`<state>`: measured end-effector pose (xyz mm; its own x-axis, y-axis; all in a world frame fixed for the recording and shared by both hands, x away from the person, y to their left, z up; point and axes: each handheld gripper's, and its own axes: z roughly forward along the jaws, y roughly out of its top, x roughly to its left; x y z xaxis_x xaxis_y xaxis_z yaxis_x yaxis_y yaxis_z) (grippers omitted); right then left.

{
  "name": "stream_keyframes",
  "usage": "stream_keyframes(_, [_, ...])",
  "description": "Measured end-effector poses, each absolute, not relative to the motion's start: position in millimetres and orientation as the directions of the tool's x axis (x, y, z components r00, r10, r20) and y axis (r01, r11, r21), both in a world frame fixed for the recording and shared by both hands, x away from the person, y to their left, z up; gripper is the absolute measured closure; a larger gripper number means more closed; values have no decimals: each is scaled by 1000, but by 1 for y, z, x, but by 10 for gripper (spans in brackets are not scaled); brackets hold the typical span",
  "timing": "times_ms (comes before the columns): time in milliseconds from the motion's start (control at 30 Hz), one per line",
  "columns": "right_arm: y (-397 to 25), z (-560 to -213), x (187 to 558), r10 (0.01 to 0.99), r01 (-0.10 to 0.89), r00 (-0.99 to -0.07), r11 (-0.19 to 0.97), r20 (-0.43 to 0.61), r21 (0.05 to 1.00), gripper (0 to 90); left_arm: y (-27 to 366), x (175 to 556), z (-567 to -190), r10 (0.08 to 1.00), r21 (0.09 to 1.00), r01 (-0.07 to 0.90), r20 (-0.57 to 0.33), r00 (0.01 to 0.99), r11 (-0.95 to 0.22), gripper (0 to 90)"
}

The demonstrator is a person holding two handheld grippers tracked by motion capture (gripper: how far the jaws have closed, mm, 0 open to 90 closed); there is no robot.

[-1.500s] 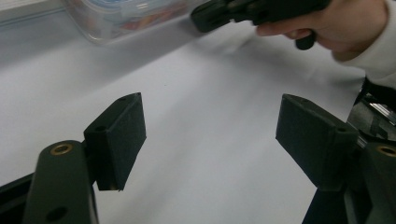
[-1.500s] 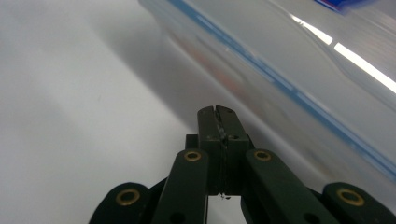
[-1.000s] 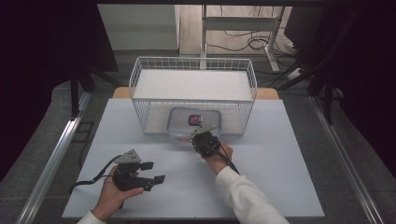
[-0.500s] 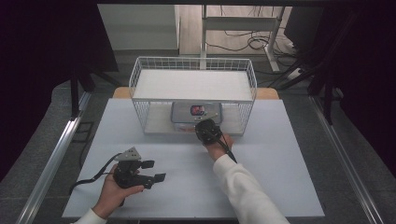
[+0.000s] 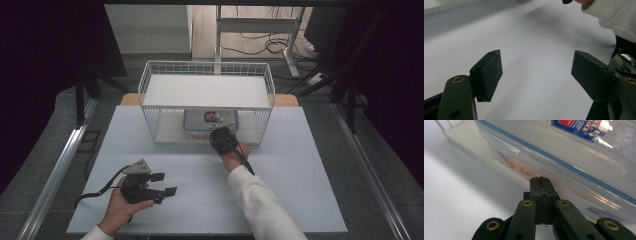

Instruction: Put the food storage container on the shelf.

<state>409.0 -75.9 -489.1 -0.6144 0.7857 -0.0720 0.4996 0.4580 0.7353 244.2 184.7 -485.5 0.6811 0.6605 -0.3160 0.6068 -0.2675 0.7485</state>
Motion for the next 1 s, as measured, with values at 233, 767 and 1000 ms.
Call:
stream_keyframes(233, [-114,-468,376,769,477,-637,442,-48,760,889,186,242,-485,668,751,602,-302,680,-273,246])
stream_keyframes(767, [-225,-456,268,728,471,-683,377,59,798,482,187,245,-484,710,758,601,-277,647,-252,237])
stream_keyframes(1000, [-236,-456,261,731,466,-680,369,59,804,287,187,245,-483,716,759,599,-267,645,-256,224])
